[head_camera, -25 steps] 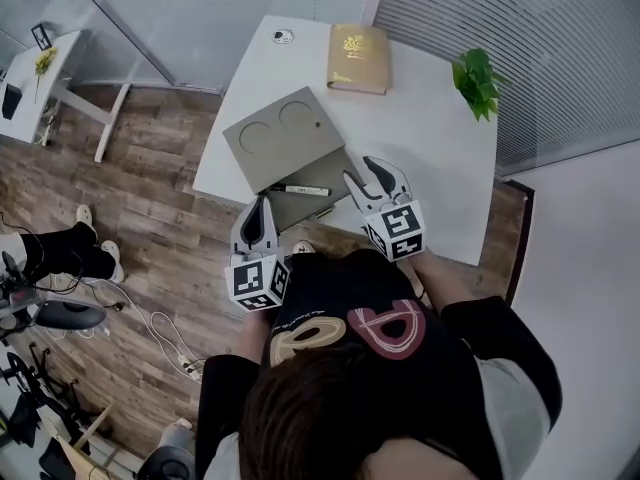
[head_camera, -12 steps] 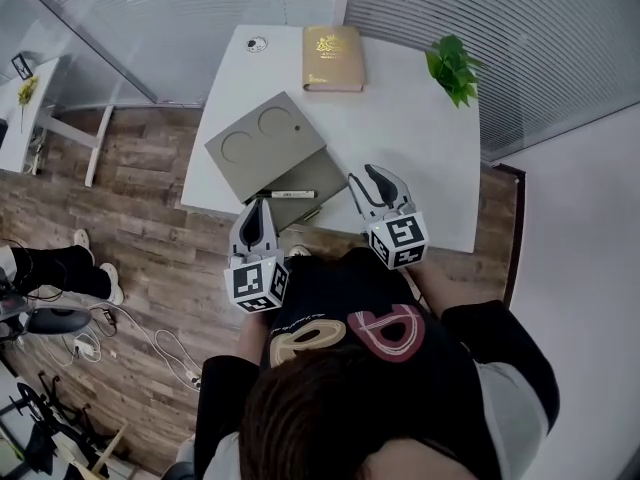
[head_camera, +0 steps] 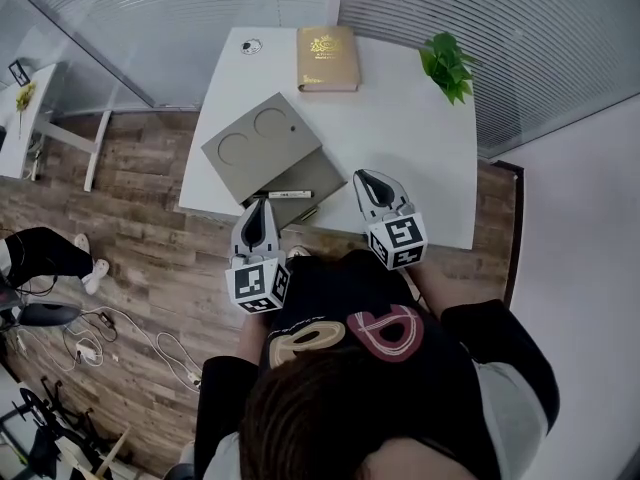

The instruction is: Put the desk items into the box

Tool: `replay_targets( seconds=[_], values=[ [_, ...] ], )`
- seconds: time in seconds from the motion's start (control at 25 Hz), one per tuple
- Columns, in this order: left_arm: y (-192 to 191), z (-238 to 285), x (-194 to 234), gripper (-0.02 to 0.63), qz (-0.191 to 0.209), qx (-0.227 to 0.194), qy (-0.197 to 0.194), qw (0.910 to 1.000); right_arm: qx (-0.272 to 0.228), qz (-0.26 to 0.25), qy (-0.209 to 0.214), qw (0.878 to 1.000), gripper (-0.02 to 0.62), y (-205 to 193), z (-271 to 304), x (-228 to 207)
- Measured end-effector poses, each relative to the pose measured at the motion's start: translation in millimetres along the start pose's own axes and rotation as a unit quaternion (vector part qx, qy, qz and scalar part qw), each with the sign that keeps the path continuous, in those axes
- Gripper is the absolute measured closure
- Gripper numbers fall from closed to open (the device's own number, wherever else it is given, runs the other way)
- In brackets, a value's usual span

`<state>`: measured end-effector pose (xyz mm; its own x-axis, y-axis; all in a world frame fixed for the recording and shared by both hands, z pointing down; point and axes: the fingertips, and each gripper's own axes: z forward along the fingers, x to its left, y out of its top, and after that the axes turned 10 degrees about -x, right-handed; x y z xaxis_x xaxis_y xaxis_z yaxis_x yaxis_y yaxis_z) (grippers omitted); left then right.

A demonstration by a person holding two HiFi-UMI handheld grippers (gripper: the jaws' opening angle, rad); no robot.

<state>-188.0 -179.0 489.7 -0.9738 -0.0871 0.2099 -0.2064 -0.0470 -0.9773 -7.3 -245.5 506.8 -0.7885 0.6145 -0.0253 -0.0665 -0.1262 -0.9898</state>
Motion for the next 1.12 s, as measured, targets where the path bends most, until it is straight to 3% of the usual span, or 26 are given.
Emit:
replay_targets(
  seconds=[0.16,0.32,0.48,1.12],
  values=[
    [1,-2,1,0.588,0.0,-0.002,0.003,1.0,-0.001,0.004,0.003,1.0,0.583,-1,-2,2],
    [1,-1,1,0.588,0.0,-0.001,0.002,1.0,0.002,0.045,-0.01,0.999,0.586,-2,0,-4],
    [0,-2,1,0.588,0.0,0.001,0.001,1.0,0.014,0.061,0.003,0.998,0.586,-7,0,-3],
    [0,-4,3,0.588,-0.001,-0.001,0.007,1.0,0.022,0.023,0.004,0.999,0.586,-11,-2,-1]
  ],
)
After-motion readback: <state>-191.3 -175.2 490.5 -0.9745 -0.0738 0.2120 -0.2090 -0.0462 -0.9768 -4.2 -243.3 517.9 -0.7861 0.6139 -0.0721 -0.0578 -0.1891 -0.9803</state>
